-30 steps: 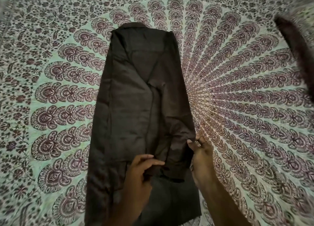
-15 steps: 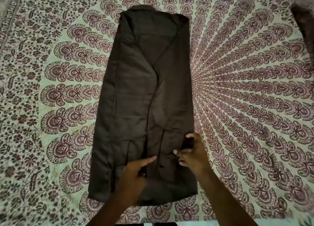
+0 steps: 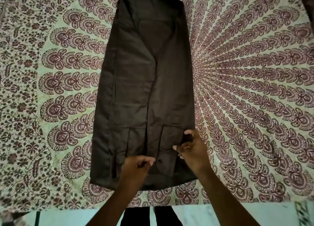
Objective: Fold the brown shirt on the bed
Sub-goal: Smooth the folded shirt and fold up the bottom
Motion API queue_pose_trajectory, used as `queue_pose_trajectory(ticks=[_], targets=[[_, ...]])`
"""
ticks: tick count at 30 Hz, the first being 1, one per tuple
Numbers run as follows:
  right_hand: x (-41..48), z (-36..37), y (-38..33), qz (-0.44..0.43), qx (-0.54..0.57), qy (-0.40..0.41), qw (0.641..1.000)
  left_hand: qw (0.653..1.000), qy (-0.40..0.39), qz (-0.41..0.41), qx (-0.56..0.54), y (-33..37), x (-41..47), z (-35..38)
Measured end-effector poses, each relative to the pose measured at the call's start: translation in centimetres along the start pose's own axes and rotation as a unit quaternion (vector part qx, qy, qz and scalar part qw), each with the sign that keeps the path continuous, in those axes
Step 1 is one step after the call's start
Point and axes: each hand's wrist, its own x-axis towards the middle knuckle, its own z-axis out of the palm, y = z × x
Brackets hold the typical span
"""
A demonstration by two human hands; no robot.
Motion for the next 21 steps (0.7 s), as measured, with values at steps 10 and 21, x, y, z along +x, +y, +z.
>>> queue_pose_trajectory(ticks=[10, 21], targets=[[0.8, -0.5, -1.0, -0.023, -0.059, 0.016, 0.998, 0.992, -0.066, -0.061, 0.09, 1.9, 1.0, -0.7], [2.8, -1.3, -2.4, -0.026, -0.139, 0.012, 0.99, 0.937, -0.073, -0.029, 0.341, 5.6, 0.8, -1.1]])
